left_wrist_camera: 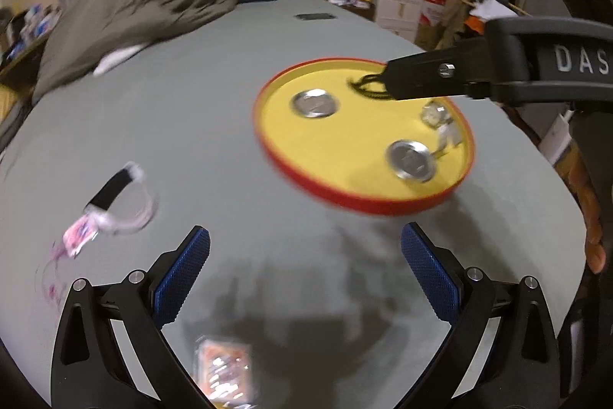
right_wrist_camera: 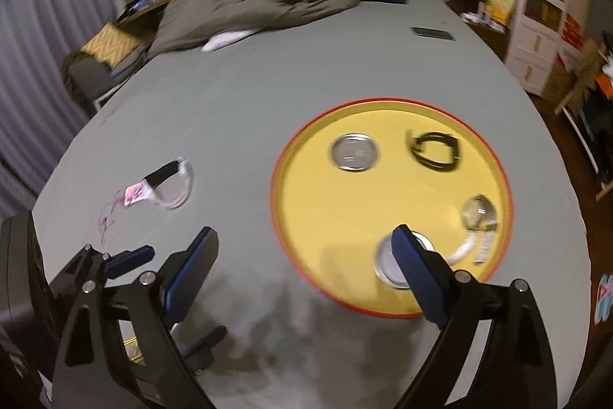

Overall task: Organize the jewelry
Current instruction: 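Move both open tools toward the white-and-pink band and pink-cord tag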

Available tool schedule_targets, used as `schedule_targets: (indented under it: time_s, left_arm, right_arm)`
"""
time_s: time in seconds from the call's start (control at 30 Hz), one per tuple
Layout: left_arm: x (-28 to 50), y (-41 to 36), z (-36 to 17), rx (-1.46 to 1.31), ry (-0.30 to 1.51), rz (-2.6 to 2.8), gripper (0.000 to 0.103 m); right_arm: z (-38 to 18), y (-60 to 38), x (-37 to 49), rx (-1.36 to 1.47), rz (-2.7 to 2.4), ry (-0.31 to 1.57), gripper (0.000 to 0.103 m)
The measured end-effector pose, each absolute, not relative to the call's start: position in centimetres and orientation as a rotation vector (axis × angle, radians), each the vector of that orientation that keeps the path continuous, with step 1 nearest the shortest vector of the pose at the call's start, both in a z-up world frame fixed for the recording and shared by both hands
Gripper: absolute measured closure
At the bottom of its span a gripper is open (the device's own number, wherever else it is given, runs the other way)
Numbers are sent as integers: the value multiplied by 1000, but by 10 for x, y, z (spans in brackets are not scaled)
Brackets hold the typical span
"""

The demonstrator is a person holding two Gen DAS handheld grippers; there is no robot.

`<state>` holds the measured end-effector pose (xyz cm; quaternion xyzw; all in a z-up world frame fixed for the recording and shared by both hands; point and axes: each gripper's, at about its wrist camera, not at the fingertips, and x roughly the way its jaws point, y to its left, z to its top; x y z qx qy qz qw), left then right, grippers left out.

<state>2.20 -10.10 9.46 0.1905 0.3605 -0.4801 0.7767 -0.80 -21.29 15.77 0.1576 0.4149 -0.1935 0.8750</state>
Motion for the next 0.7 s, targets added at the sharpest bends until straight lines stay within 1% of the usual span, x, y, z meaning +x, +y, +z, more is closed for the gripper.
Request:
schedule_targets:
  time_s: [0.17, 0.37, 0.7]
  left_arm:
    - [52, -56, 86, 450, 753, -930, 6]
    - [116, -9, 69, 420, 806, -835, 6]
    - [199, 27, 46, 393, 882, -751, 6]
  right_arm:
    - [147, -180, 26, 310, -341, 877, 15]
    - [133, -158, 63, 293, -314, 908, 15]
    - [103, -136, 121, 298, -271, 929, 15]
